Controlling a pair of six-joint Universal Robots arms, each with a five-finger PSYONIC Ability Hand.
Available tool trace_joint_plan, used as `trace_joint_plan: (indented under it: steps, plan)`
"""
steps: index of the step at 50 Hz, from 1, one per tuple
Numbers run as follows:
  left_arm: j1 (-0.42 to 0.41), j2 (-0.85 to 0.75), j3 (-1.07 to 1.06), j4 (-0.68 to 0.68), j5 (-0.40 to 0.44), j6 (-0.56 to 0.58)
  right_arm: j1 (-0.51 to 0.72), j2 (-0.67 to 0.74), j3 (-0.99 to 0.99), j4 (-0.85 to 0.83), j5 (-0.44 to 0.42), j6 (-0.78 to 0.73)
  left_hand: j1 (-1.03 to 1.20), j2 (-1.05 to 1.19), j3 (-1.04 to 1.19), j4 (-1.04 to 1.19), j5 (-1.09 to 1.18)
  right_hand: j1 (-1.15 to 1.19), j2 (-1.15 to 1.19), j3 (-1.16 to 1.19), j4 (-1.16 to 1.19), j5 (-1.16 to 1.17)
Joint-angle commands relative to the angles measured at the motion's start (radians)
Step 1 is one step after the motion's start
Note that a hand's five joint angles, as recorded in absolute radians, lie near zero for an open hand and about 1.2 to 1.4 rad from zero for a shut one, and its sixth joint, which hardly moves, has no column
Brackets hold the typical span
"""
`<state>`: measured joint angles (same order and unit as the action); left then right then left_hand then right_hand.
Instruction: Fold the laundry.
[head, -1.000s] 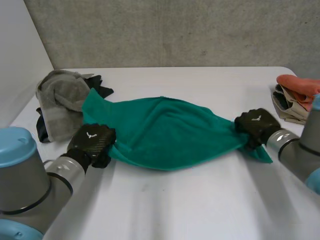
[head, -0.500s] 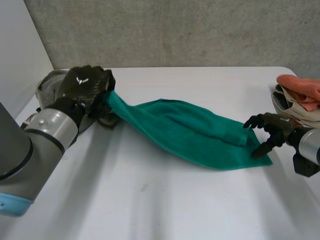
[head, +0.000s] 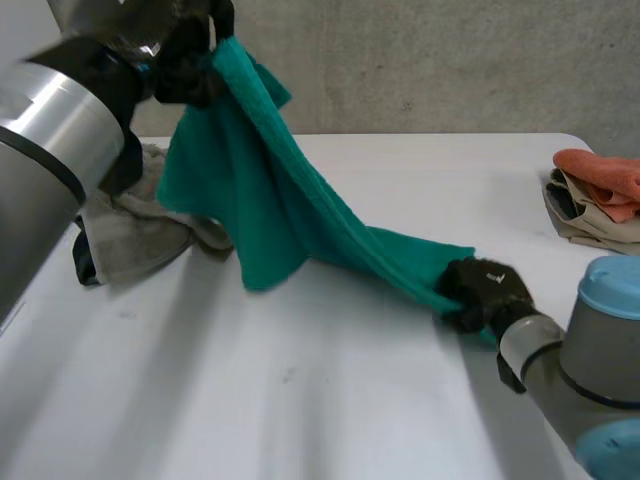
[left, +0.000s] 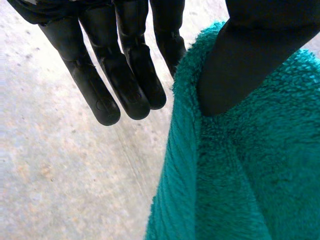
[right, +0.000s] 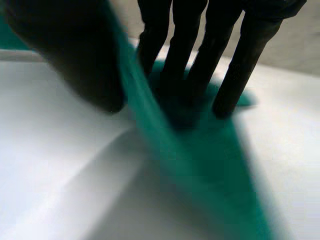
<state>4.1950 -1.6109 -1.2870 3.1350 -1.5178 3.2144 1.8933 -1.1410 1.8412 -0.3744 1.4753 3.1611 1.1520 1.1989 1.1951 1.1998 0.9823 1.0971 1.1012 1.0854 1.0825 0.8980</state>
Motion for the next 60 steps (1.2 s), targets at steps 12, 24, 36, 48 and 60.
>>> trace_joint_plan:
  steps: [12,24,36,48,60]
  plan:
    - [0.191,0.118,-0.175,-0.166,0.117,0.050,-0.287,-0.405,-0.324,0.431,-0.269,-0.483,0.244,0.197,0.201,0.196,0.239,0.299,0.295,0.311,0.314,0.324]
    - [0.198,-0.102,-0.279,-0.124,0.131,0.157,-0.366,-0.221,-0.623,0.842,-0.328,-0.748,0.244,0.197,0.201,0.196,0.239,0.299,0.295,0.311,0.314,0.324]
    - [0.145,-0.418,0.153,0.279,0.047,0.163,-0.178,0.115,-0.941,0.314,-0.014,-0.563,0.244,0.197,0.201,0.196,0.239,0.299,0.295,0.311,0.314,0.324]
    - [0.125,-0.393,0.305,0.697,-0.074,0.117,-0.155,0.064,-0.838,-0.456,0.043,-0.227,0.244,0.197,0.201,0.196,0.239,0.299,0.295,0.311,0.314,0.324]
    - [0.114,-0.323,-0.075,0.665,-0.073,0.091,-0.164,0.129,-0.735,-0.203,-0.081,-0.245,0.244,0.197,0.201,0.196,0.239,0.299,0.295,0.311,0.314,0.324]
